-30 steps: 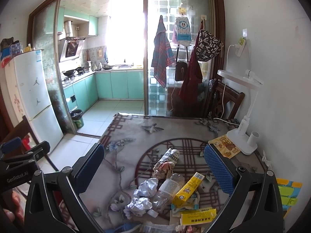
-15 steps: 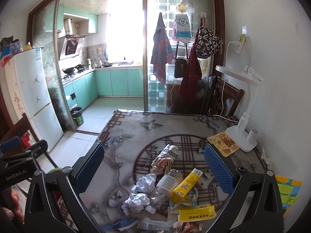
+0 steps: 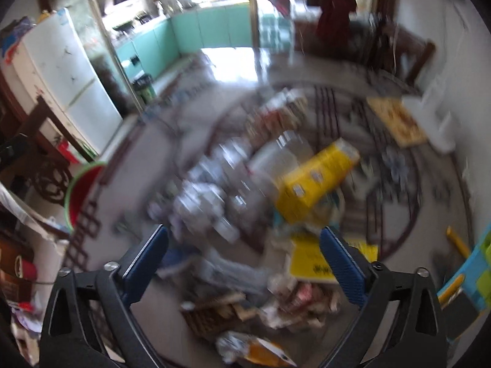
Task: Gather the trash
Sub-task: 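Grasp crumpled foil with left tool while right tool grasps clear plastic bag, then carry foil and plastic bag over red bucket and open both tools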
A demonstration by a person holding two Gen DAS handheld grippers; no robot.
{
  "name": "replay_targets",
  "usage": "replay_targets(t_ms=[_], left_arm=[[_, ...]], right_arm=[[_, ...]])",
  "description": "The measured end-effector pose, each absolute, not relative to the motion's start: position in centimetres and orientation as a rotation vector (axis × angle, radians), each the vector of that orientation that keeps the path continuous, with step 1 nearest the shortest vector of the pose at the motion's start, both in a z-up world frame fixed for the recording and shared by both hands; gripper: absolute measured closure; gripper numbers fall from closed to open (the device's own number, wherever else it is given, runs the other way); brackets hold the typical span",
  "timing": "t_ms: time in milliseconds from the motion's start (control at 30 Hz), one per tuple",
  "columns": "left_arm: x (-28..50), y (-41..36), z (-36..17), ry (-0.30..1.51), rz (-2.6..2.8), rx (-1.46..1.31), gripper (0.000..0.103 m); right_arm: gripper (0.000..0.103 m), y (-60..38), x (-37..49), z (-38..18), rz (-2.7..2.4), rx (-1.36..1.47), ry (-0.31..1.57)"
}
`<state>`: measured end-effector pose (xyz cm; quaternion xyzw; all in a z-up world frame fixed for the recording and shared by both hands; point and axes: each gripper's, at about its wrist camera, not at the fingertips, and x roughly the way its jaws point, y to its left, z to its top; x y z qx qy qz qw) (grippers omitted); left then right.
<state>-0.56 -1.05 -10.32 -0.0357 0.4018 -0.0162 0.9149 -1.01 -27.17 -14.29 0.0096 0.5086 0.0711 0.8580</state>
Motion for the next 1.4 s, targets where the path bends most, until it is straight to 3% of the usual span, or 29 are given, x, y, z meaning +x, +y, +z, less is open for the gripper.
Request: replay_targets(t_ms=[200, 267, 400, 467, 533, 867, 1133, 1167, 1200, 1233, 1267, 1400], left_arm=[[1.2, -3.0, -13.8, 0.921, -0.095, -0.117, 0.001], [1.6, -4.0, -14.4, 0.927, -0.115, -0.110, 0.001], [2.0, -5.1, -14.9, 0.943, -0.146, -0.106, 0.001], [2.2, -5.6, -15.2, 0.945, -0.161, -0.098, 0.001], [2.6, -6.1, -15.4, 0.945, -0.195, -0.102, 0.001], [6.4, -11.5, -19.8, 1.033, -0.345, -0.095, 0.001], [8.6, -14.9, -23.4, 1.130, -0.382, -0.051, 0.003], [8.7, -14.9, -23.7, 1.137, -0.384, -0.055, 0.007], [8.7, -14.8, -24.0, 1.148, -0.382, -0.057, 0.025], [8.9, -14.7, -24.3, 1.168, -0.372, -0.064, 0.061], [8.9, -14.5, -24.5, 1.181, -0.363, -0.074, 0.067], [8.1, -12.6, -23.3, 1.138, -0.347, -0.115, 0.067]], right_arm=[[0.020, -23.3, -0.6, -17.8, 0.339, -0.417, 1.199], [0.037, -22.1, -0.2, -19.9, 0.383, -0.510, 1.237], [0.053, -21.7, 0.6, -23.0, 0.448, -0.520, 1.318], [0.070, -22.0, 0.7, -22.5, 0.454, -0.495, 1.293], [0.079, -23.1, 0.8, -21.2, 0.473, -0.408, 1.272], [0.083, -33.6, 0.4, -10.3, 0.295, 0.010, 1.034], [0.083, -34.6, 0.0, -10.8, 0.215, 0.142, 0.993], [0.083, -34.6, 0.1, -10.9, 0.215, 0.144, 0.993], [0.083, -34.5, 0.2, -11.0, 0.217, 0.146, 0.992], [0.083, -34.3, 0.1, -10.9, 0.219, 0.148, 0.989], [0.083, -33.7, -0.5, -10.5, 0.222, 0.148, 0.984], [0.083, -31.5, -1.1, -9.4, 0.255, 0.111, 0.948]])
